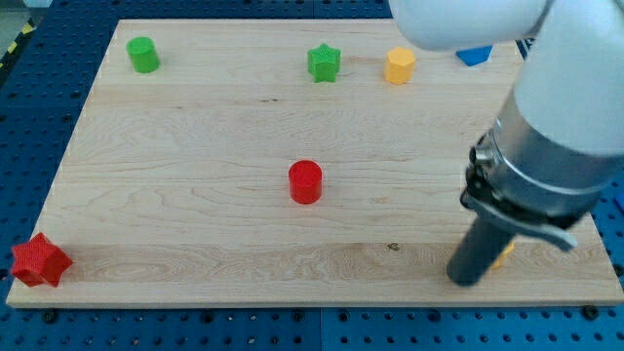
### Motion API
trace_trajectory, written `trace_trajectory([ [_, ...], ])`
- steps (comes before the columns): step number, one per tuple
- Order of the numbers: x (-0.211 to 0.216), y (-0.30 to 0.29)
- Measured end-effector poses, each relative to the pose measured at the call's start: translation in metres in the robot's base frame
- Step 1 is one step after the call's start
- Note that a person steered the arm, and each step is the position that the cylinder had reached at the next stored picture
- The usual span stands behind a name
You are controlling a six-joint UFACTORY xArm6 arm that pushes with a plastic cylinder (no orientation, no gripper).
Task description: Move the yellow heart towards the center of the board
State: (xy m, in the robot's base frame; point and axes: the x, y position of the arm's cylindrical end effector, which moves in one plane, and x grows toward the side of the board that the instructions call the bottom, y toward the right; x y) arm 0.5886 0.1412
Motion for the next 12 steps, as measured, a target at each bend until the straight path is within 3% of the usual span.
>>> trace_trajectory([
  [1,-0.132,-0.007],
  [2,-0.145,-0.007],
  [3,-0.142,-0.007],
  [4,-0.04,-0.007],
  [5,0.026,-0.007],
  [7,0.027,0.002],
  [8,0.026,0.065],
  [9,0.027,0.06],
  [10,-0.02,0.018],
  [11,-0.02,0.018],
  [12,-0.072,0.008],
])
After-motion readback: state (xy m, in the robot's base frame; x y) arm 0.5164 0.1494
